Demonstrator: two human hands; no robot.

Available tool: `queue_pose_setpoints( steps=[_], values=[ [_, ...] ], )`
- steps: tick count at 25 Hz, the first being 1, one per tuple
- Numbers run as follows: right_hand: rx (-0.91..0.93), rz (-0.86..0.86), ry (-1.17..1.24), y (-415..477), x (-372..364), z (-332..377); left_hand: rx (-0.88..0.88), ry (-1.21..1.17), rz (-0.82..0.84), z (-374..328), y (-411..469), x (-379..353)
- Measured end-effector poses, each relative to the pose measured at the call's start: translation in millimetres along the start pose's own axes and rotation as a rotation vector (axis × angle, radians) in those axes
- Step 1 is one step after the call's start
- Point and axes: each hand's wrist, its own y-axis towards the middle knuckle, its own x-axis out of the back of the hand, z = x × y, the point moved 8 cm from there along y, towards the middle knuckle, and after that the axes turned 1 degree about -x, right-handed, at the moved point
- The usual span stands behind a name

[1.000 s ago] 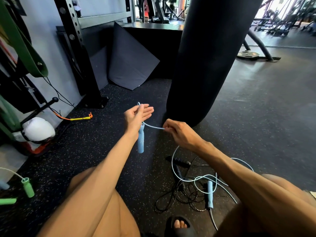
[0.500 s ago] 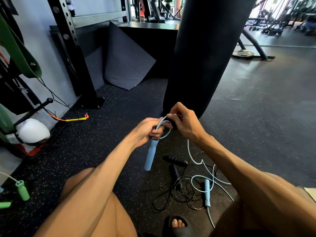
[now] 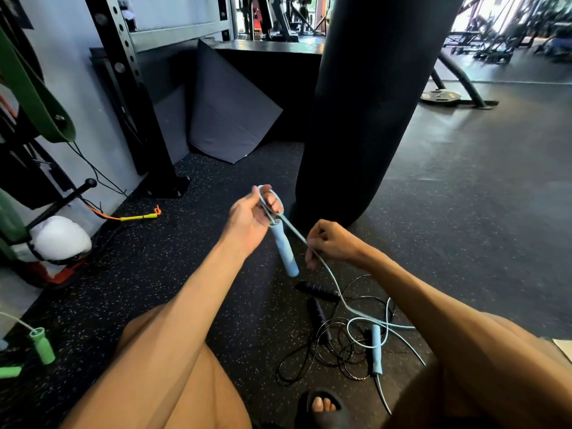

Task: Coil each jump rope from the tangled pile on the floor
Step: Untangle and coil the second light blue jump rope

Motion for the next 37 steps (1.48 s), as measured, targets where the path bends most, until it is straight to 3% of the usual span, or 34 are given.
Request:
queue_pose_setpoints(
  steps=[4, 7, 11, 17, 23, 27, 33, 37],
  values=[
    [-0.057, 0.17, -0.108, -1.8, -20.8, -8.8, -0.247, 0.213, -0.202, -28.2, 6.9, 30.3],
    [0.113, 0.093, -0.296, 3.2, -15.3, 10.5, -0.337, 0.552, -0.238, -33.9, 7.6, 34.5],
    [0.357, -0.16, -0.414, -3.8, 5.2, 53.0, -0.256, 0.928, -0.177, -19.4, 6.3, 29.2],
    [0.438, -0.346, -0.34, -14.0, 23.8, 67.4, -0.044, 1.126, 0.132, 21.0, -3.1, 6.4],
    [0.378, -0.437, -0.276, -12.0, 44.0, 54.6, 0.243, 0.773, 0.291, 46.0, -11.4, -8.9],
    [0.283, -0.436, -0.271, -4.6, 47.1, 40.4, 0.307, 0.473, 0.356, 47.0, -16.8, -22.4],
    [0.003, -0.122, -0.009, 2.4, 15.3, 4.0, 0.149, 0.007, 0.136, 20.5, -5.1, -15.9],
    [-0.122, 0.122, -0.037, -8.6, -9.8, -3.1, -0.06, -0.018, -0.184, -7.8, 7.3, 20.2]
  ],
)
